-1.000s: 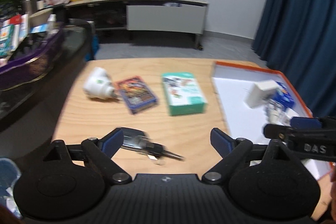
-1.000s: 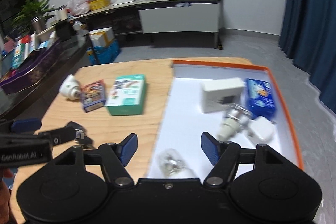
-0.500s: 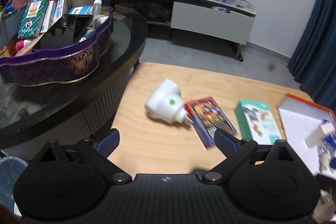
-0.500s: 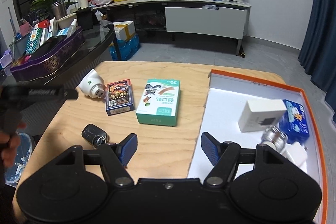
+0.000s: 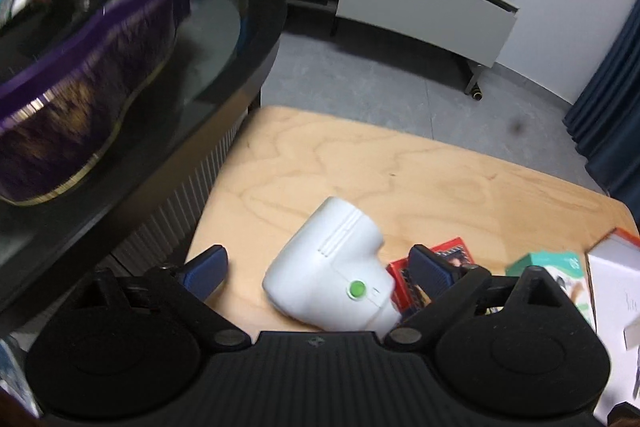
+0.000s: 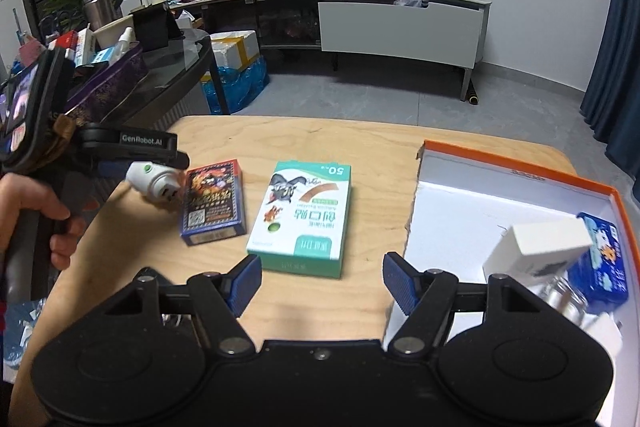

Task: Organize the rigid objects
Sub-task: 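Withdraw both tools from the box toward the remaining diffuser and keys, then grasp the round white diffuser with left tool while right tool grasps the green bandage box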

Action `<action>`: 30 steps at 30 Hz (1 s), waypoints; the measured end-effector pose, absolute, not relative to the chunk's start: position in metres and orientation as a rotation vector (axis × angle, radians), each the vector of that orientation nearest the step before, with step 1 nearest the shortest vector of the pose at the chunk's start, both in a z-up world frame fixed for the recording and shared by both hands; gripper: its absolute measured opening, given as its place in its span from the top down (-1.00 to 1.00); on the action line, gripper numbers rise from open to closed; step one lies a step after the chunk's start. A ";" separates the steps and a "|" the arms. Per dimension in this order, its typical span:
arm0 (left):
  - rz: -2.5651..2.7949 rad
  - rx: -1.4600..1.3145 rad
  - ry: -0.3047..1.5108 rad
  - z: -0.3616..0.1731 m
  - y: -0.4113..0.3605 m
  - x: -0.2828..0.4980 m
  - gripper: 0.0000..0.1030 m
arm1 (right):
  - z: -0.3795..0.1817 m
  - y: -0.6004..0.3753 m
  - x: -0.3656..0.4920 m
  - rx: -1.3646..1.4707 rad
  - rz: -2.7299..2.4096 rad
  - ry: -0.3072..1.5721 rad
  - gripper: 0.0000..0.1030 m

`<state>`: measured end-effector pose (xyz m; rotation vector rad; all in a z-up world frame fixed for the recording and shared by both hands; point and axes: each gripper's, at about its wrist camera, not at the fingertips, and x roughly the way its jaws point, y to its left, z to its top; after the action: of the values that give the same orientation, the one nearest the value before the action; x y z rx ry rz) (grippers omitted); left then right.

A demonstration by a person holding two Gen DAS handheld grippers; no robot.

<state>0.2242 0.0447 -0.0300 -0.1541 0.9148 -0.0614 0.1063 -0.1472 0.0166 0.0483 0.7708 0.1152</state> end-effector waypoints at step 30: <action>-0.152 -0.109 0.733 0.011 0.047 0.139 -0.17 | -0.025 -0.121 0.192 0.087 0.001 0.922 -0.63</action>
<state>0.1392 0.0466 0.0107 -0.1087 0.7334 -0.1517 0.1917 -0.1209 -0.0246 0.0875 0.9220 0.0015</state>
